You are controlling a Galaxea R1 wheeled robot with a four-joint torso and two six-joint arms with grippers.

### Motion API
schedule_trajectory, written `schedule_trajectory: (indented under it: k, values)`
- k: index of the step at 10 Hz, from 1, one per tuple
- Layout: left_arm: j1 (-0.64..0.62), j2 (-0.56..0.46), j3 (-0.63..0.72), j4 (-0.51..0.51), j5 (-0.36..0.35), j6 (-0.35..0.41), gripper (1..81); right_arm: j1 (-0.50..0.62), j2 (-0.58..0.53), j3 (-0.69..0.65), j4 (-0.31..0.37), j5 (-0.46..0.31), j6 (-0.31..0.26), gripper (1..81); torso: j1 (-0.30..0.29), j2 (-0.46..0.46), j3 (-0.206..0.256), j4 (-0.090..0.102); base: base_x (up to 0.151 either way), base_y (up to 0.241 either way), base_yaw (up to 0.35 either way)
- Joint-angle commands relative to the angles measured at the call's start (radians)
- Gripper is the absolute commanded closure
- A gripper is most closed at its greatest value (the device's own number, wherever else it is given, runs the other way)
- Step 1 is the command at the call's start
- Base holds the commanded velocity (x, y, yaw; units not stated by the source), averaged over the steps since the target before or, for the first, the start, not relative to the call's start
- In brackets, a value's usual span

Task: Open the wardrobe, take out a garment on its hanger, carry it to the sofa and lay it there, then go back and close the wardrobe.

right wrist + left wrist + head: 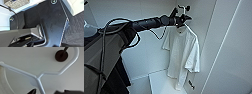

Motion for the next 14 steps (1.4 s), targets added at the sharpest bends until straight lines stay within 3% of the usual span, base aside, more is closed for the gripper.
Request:
schedule_trajectory:
  k: [1,5,14]
  values:
    - [-0.161,0.015,-0.021,0.003,-0.118,0.007,1.0,0.040,-0.002,0.001,0.010,-0.061,0.002,1.0,0.000,0.000,0.000,0.000,0.000,0.000,0.000]
    - [-0.097,0.006,-0.016,0.009,-0.258,0.005,1.0,0.036,0.000,0.002,0.010,-0.070,0.002,1.0,0.000,0.000,0.000,0.000,0.000,0.000,0.000]
    - [-0.115,-0.001,0.073,0.010,-0.346,-0.001,1.0,0.037,0.000,-0.002,0.010,-0.072,0.002,1.0,0.000,0.000,0.000,0.000,0.000,0.000,0.000]
